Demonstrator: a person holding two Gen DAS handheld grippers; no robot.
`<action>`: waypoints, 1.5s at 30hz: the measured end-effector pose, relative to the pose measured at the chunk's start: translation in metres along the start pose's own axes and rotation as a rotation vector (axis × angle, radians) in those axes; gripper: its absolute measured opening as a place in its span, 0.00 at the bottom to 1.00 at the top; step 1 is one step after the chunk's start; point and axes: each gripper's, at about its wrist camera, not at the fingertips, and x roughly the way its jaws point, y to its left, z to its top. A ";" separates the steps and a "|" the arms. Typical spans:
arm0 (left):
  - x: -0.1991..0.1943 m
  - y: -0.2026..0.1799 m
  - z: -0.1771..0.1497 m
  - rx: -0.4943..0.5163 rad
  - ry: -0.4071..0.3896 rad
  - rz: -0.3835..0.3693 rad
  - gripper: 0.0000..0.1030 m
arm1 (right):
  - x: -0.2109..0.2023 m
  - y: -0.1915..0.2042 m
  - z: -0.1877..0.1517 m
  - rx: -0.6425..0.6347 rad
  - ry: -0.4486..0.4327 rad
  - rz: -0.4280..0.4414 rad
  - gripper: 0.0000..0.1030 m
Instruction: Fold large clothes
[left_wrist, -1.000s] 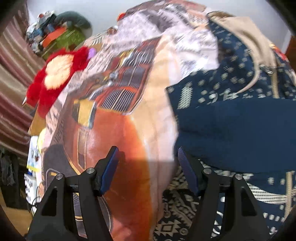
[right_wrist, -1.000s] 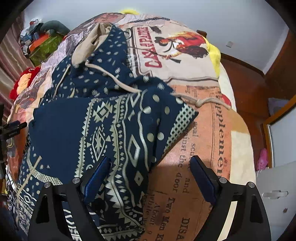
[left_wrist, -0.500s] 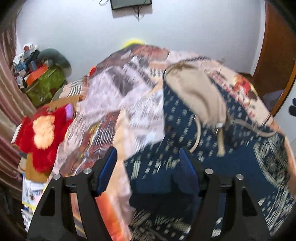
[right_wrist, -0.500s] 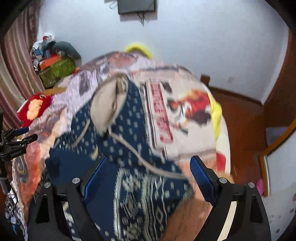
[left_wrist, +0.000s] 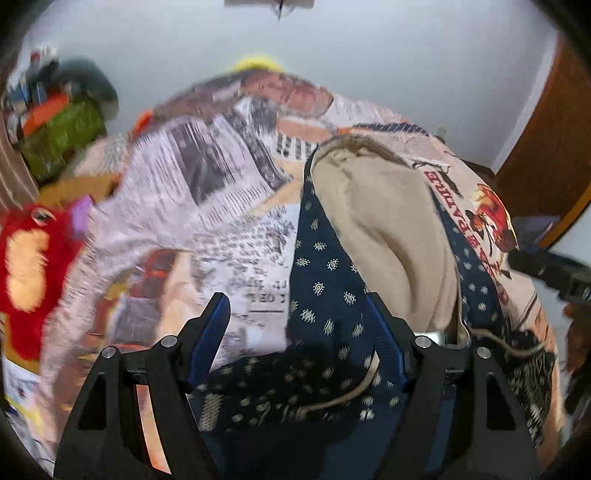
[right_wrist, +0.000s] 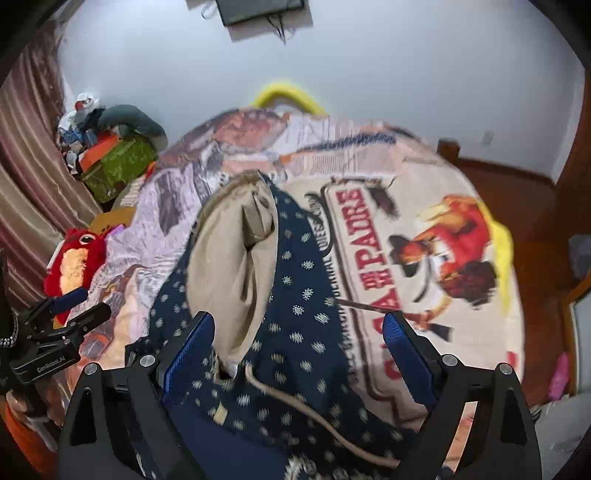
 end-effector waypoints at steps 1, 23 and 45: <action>0.009 0.002 0.001 -0.015 0.016 -0.009 0.71 | 0.009 -0.001 0.000 0.008 0.012 0.005 0.89; 0.058 -0.008 0.027 -0.085 0.023 -0.091 0.04 | 0.079 0.012 0.005 0.025 0.024 0.109 0.14; -0.067 -0.036 -0.117 0.126 0.105 -0.150 0.03 | -0.053 0.044 -0.137 -0.162 0.078 0.147 0.11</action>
